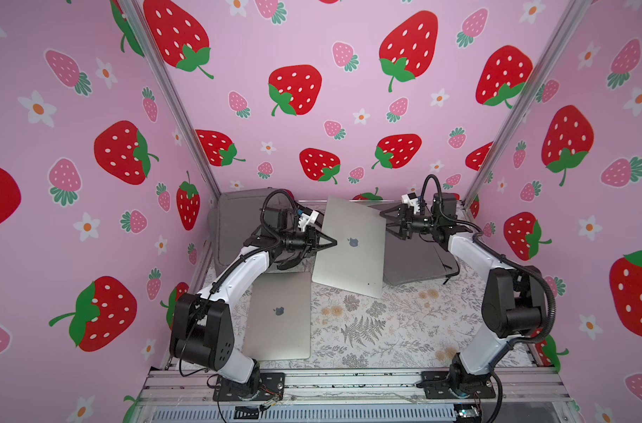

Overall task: Open the zippered laptop bag and take out the laptop
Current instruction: Place the laptop at the center of the board.

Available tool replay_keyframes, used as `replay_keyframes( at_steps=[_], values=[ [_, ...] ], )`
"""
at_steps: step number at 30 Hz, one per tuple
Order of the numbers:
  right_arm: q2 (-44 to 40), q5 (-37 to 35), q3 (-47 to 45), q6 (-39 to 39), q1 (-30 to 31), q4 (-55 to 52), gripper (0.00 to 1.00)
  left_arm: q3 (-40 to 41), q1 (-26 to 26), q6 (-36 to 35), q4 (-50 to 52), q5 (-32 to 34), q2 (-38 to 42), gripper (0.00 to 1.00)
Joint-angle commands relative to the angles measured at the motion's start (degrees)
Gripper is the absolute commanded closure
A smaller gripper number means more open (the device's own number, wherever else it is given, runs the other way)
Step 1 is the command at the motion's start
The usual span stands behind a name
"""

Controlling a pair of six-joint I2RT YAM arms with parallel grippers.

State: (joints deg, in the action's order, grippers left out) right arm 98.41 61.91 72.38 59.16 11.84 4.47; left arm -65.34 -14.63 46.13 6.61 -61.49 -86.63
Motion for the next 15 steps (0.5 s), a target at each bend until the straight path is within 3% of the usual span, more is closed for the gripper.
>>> replay_keyframes(
  at_steps=[1,4,13,15],
  values=[
    [-4.5,-4.4,-1.5,-8.2,-0.9,-9.0,0.14,3.6,-0.9,5.4,-12.9,-0.1,6.6,1.00],
    [-6.6,-6.7,-2.1,-14.1,-1.2,-15.8,0.12,8.7,-2.6,6.3,-14.4,2.1,9.4,1.00],
    [-11.9,-9.5,-7.6,-19.4,-1.8,-21.4,0.10,25.5,-8.9,11.3,-25.9,10.8,17.3,1.00],
    [-12.7,-9.9,-8.2,-20.4,-1.8,-22.7,0.10,27.1,-10.8,9.7,-23.5,12.2,18.0,1.00]
  ],
)
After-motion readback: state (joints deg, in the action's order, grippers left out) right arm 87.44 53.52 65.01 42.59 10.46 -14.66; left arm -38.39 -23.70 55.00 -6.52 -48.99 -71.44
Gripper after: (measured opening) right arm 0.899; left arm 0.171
